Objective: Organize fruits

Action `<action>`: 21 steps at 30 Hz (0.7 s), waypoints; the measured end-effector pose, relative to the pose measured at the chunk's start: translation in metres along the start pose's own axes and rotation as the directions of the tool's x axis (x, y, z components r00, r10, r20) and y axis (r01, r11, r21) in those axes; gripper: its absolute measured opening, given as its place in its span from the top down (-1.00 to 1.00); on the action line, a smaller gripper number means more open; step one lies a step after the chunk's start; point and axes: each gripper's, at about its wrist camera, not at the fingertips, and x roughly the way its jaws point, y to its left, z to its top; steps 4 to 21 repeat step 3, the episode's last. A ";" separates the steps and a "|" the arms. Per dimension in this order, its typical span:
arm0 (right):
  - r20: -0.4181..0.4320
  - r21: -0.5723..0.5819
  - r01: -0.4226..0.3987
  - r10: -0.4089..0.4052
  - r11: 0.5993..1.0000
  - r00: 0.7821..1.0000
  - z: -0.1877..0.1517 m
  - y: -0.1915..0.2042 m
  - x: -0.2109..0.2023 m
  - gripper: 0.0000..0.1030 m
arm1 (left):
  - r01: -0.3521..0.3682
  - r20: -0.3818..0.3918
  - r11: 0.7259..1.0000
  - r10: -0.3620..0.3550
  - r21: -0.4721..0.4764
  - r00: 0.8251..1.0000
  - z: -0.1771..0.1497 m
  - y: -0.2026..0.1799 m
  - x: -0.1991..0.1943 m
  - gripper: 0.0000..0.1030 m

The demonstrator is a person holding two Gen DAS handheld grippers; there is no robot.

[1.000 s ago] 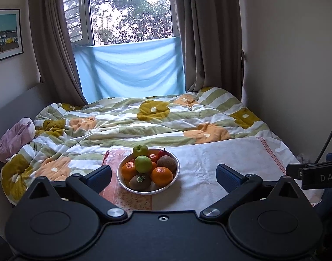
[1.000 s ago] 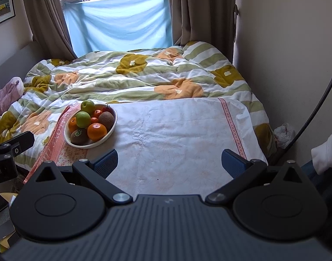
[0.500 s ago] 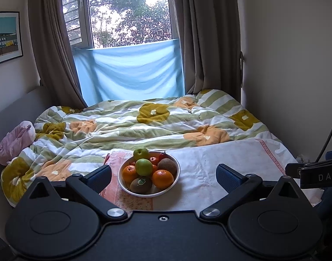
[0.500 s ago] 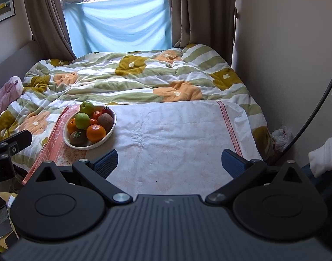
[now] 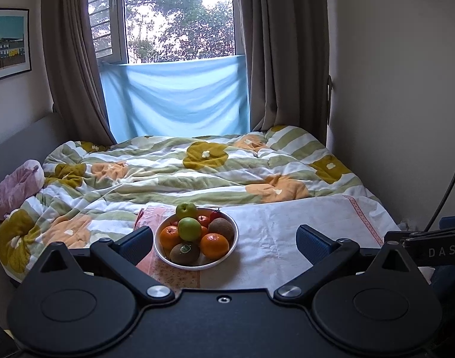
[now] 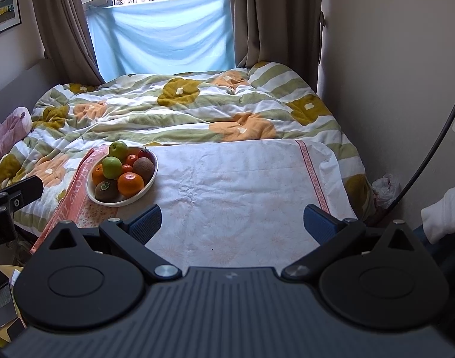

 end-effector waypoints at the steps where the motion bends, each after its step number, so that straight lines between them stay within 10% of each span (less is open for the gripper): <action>1: 0.001 -0.002 0.002 -0.002 1.000 1.000 0.001 0.000 -0.001 -1.00 | -0.001 0.000 1.000 0.001 -0.002 1.000 0.000 0.000 0.000 -1.00; 21: 0.002 -0.003 0.005 -0.005 1.000 1.000 0.003 -0.002 -0.002 -1.00 | -0.006 0.001 1.000 0.006 0.004 1.000 0.000 -0.002 0.000 -1.00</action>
